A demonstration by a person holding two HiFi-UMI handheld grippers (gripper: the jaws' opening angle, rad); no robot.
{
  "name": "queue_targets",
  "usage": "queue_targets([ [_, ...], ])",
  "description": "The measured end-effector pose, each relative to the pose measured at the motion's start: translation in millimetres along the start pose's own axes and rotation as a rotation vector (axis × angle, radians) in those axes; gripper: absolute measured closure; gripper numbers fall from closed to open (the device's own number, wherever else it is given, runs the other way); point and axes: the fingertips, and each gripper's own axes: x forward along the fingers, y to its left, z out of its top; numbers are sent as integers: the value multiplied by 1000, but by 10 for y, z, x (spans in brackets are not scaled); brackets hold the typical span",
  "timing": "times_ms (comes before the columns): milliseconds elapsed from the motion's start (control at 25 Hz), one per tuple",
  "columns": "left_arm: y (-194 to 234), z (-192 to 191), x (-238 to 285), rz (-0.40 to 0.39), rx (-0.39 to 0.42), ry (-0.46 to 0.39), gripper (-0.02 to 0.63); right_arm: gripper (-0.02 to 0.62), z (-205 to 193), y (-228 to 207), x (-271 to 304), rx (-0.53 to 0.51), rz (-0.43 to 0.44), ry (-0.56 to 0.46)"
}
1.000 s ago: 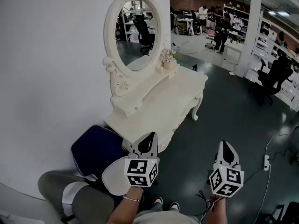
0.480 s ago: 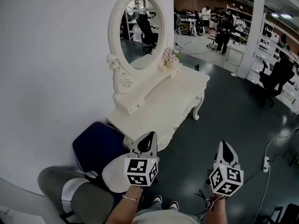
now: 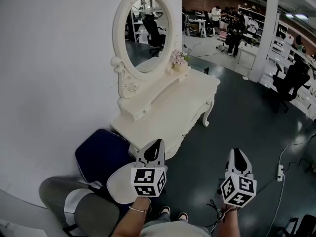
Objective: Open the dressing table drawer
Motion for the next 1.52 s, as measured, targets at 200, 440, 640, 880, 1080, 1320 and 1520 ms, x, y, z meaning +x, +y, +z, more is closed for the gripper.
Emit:
queue_targets([
  [200, 6, 16, 30, -4, -1, -4, 588, 505, -9, 14, 18, -1, 5, 6],
  [440, 37, -33, 95, -12, -5, 4, 588, 446, -41, 19, 61, 1, 0, 11],
  [640, 70, -24, 166, -28, -5, 1, 588, 437, -39, 5, 94, 1, -23, 10],
  [880, 191, -10, 313, -52, 2, 2, 588, 439, -49, 42, 205, 9, -52, 4],
  [1080, 294, -47, 444, -74, 0, 7, 588, 439, -90, 97, 292, 17, -77, 0],
  [1320, 385, -128, 639, -95, -3, 32, 588, 439, -174, 111, 442, 23, -101, 24],
  [1520, 436, -170, 867, -103, 1, 43, 588, 440, -199, 79, 652, 27, -109, 31],
])
